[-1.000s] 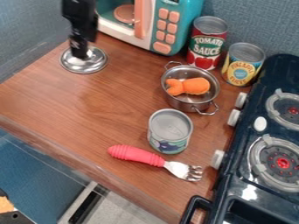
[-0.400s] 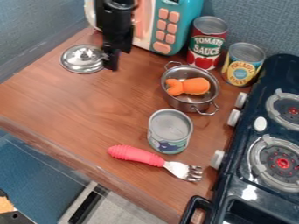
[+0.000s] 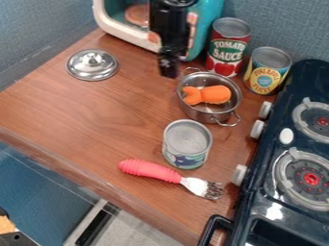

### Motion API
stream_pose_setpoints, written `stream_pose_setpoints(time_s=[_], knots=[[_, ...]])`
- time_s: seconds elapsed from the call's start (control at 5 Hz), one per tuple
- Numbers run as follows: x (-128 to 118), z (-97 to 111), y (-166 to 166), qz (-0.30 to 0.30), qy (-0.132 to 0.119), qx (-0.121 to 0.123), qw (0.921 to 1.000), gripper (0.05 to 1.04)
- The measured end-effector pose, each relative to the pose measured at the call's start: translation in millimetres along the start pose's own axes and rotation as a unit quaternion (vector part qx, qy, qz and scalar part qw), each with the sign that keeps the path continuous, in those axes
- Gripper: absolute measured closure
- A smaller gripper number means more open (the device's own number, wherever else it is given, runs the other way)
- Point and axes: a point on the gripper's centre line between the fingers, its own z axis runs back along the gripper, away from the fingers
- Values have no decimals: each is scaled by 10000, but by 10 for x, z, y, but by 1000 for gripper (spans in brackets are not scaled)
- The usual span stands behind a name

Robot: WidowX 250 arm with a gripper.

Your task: Take the thing out of the pot and put it in the bottom left corner of the table

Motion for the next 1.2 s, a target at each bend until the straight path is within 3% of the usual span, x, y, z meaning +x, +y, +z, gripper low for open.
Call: stream_pose_setpoints(time_s=[0.2,0.4,0.8,1.0,1.2], knots=[[-241,92,-16,-245,125,-38,9996,83],[-423,19,-24,-426,123,30,9990,83],[-482,-335,-39,-729,33,389,9966,83],[-473,-508,-7,-824,-4,512,9953,137],[-456,-580,18,-803,-52,435,9958,427]])
